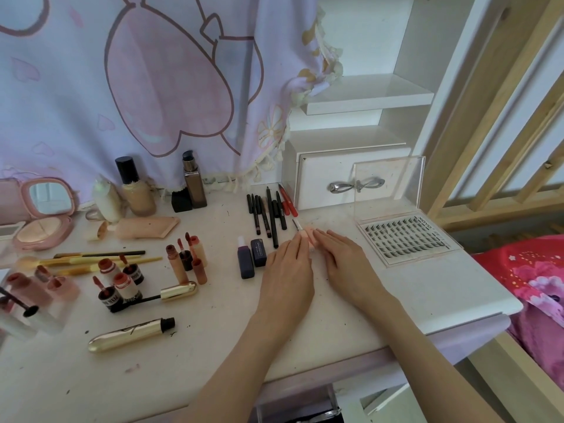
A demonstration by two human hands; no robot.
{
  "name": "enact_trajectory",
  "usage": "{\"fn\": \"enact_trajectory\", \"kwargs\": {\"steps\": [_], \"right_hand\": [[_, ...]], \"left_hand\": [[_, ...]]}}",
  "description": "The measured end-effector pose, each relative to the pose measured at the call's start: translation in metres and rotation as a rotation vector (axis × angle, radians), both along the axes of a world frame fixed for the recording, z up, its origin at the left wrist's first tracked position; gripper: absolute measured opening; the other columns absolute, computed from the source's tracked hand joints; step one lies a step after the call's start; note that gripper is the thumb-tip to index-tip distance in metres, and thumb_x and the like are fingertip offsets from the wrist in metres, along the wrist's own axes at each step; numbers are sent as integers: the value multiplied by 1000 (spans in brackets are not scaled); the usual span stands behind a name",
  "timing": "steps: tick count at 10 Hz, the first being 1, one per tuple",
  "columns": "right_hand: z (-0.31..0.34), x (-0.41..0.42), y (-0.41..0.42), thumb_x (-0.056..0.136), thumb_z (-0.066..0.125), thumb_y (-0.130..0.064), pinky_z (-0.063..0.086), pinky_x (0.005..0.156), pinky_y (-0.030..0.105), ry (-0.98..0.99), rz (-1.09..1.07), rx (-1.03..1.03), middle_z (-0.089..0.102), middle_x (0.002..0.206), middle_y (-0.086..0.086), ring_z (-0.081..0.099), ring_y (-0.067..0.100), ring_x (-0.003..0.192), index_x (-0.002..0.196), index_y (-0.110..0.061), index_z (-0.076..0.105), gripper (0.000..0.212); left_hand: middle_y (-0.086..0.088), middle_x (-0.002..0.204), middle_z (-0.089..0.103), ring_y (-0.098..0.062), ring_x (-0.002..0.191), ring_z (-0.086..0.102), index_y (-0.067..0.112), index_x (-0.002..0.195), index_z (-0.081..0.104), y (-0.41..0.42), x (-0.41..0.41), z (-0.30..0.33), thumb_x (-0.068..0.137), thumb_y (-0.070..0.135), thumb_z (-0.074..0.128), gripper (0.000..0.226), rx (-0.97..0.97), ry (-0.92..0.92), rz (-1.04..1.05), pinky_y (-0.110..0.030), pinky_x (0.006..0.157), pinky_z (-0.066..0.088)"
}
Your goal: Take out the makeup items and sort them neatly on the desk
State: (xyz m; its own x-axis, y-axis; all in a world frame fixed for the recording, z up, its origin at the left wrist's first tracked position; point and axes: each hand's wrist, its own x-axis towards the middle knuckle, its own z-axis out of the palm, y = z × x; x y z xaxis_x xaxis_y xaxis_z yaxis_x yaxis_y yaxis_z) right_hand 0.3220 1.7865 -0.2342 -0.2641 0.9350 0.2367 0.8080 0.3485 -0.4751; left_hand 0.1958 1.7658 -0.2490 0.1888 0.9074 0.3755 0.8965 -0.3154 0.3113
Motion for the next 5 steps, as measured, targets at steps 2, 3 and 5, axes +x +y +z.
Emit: {"fn": "enact_trajectory", "kwargs": {"steps": [2,3,5], "right_hand": [[0,0,-3,96,37,-6,20,113,25,10,-25,-9,40,146,7,33,19,137,143,-9,34,47],[1,1,-10,98,34,-12,17,112,24,-8,-81,-24,34,149,9,29,20,138,145,-7,27,47],[-7,7,-35,100,32,-26,9,115,27,-143,-192,9,28,152,8,22,19,141,145,-7,25,50]], "left_hand": [[-4,152,25,-14,138,23,9,146,20,-1,-1,1,96,11,34,52,-29,-7,11,-28,110,17],[-2,153,21,-11,139,19,11,146,17,-2,-2,4,96,12,33,53,-25,-18,-5,-24,111,12],[-10,154,15,-17,142,12,6,146,16,-25,-5,5,99,27,30,54,-80,2,-7,-26,114,6]]}}
